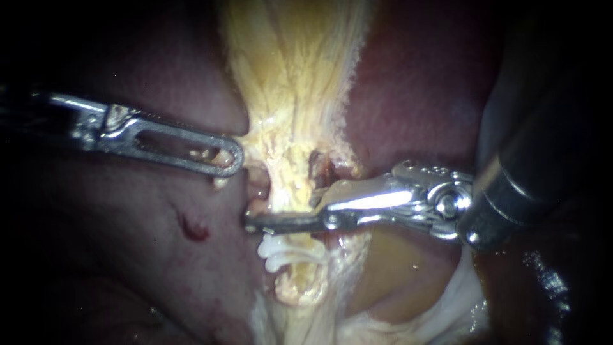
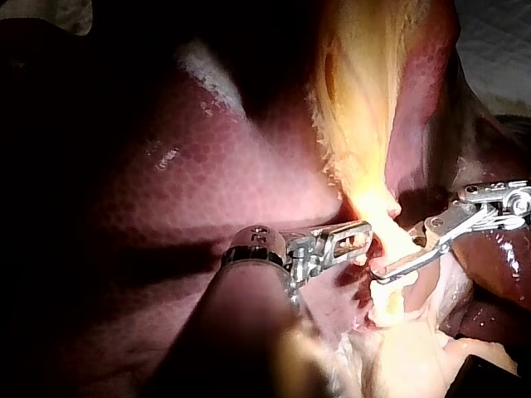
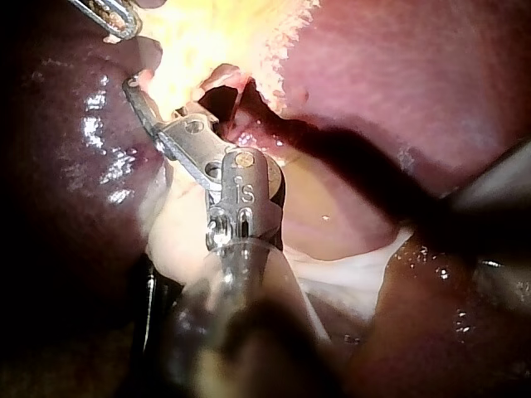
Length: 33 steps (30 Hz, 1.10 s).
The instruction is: Going back third clip left tube
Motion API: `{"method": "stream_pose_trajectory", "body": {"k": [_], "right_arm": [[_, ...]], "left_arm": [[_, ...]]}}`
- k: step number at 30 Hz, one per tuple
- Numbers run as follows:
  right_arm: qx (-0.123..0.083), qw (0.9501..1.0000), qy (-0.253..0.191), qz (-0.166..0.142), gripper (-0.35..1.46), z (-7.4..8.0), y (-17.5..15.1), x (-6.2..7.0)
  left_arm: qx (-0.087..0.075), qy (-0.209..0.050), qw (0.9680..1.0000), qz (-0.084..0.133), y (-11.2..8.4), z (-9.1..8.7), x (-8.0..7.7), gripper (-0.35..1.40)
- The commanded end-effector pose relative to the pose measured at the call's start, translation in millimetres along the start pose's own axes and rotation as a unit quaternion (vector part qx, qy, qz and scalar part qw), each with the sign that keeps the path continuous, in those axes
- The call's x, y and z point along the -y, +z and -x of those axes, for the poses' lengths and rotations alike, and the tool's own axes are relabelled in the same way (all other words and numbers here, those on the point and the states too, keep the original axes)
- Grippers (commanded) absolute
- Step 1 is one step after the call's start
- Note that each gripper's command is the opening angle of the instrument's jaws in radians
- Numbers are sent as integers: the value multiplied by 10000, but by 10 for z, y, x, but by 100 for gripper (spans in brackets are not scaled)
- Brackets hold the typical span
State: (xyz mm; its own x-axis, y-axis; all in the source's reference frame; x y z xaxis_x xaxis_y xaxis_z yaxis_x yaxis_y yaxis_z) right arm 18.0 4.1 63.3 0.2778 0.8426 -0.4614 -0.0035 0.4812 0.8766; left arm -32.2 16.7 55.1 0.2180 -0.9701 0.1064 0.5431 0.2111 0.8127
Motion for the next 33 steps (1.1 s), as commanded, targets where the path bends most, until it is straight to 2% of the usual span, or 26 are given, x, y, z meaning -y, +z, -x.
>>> {"method": "stream_pose_trajectory", "body": {"k": [1,8,9,12,15,25,33], "right_arm": [[0,10000,-1,-2,-35,0,0,0],[-26,10000,-16,-3,-35,5,0,0],[-53,10000,-18,-13,-26,6,1,0],[-110,9999,-76,-25,26,6,4,-1],[-111,9998,-163,-17,39,5,7,-2],[-107,9982,-590,33,49,7,16,-4],[-100,9917,-1270,177,50,15,6,-17]], "left_arm": [[3,2,10000,-3,0,0,0,-35],[4,2,10000,-2,0,0,0,-35],[4,2,10000,-2,0,0,0,-35],[4,3,10000,-2,0,0,0,-35],[4,2,10000,-2,0,0,0,-35],[3,3,10000,-3,0,0,0,-35],[2,4,10000,-4,-1,-1,0,-35]]}}
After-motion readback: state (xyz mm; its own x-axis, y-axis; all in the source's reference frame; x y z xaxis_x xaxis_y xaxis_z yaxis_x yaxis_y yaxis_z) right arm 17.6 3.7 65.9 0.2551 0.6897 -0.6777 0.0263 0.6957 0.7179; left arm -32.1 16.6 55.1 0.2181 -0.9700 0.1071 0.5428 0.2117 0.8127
